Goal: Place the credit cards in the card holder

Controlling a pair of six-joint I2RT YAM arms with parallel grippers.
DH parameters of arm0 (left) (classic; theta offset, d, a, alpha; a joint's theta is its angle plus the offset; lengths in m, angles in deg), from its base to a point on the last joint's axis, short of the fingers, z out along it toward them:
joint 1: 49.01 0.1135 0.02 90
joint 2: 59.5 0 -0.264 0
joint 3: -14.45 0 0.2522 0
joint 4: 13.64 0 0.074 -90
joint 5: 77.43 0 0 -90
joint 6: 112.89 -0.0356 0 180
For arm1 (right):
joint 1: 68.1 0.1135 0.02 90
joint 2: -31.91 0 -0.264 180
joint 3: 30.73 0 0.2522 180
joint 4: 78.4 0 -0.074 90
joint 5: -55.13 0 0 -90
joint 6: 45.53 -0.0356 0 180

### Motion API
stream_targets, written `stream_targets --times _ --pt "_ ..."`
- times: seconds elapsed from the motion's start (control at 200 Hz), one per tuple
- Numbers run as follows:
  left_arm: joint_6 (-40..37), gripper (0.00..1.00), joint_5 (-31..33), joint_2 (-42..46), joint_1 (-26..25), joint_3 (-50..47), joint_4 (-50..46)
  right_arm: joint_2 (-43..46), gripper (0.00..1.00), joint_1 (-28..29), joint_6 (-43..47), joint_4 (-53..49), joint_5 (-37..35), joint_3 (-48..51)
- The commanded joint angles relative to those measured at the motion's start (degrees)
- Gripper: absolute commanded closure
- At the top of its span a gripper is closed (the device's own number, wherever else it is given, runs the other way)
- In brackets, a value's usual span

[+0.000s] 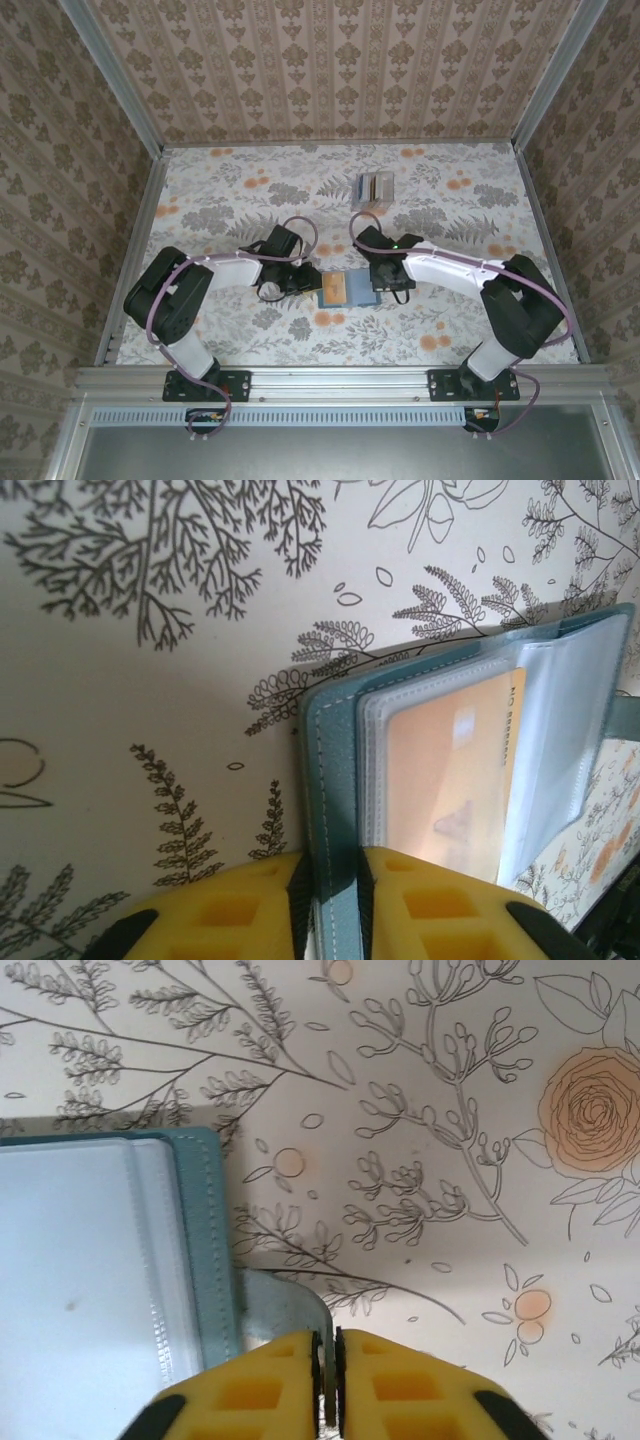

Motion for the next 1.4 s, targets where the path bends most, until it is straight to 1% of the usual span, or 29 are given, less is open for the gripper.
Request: stream_targets --times 0.0,0.095,0.26,0.36,0.485,0.66,0.785,0.87,0.94,1.085,1.145,1.245,1.395 --pt "-1.3 0.81 0.3 -1.5 -1.2 -2.0 0.3 1.5 0.91 -1.3 2.7 4.4 7.5 3.3" --pt "-1.5 0.8 -1.5 -0.6 -1.3 -2.0 1.8 -0.1 0.97 -1.6 3.2 7.2 12.3 4.7" --pt "-2.2 0.78 -4.6 0.3 -1.3 -0.8 3.2 -3.4 0.98 -1.6 3.4 15.0 19.2 6.7" --pt "-0.9 0.78 -5.4 1.9 -1.5 -1.4 5.7 -4.4 0.98 -1.6 3.1 18.4 22.6 7.3" --pt "-0.5 0.78 -5.9 4.7 -1.7 -1.3 6.2 -5.6 0.99 -1.6 2.6 20.1 23.8 6.8" --pt "-0.7 0.76 -4.0 10.1 -2.0 -1.3 5.7 -7.8 0.99 -1.3 1.9 23.1 25.8 5.5" --pt "-0.9 0.74 -2.8 11.2 -2.5 -0.6 4.4 -9.6 0.99 -1.1 1.2 25.2 27.6 4.8" --pt "-1.3 0.74 -2.0 9.6 -3.5 0.1 4.7 -10.5 0.99 -1.0 0.7 26.9 28.4 4.7" --pt "-0.8 0.72 -3.3 7.2 -4.2 1.1 5.5 -10.9 0.97 -1.0 0.4 27.2 28.4 4.7" --pt "0.2 0.71 -3.3 3.7 -5.5 2.0 7.4 -9.4 0.9 -1.2 1.3 27.6 28.3 6.1" --pt "-0.1 0.71 -3.4 3.0 -5.5 2.6 6.5 -8.3 0.84 -1.5 1.9 27.0 27.7 6.7" --pt "-1.5 0.7 -1.1 2.9 -5.4 3.3 3.5 -6.0 0.76 -2.3 2.6 27.1 27.9 7.9" --pt "-2.0 0.7 -0.5 2.0 -4.9 3.7 1.5 -3.0 0.73 -4.0 3.6 27.4 28.9 8.9"
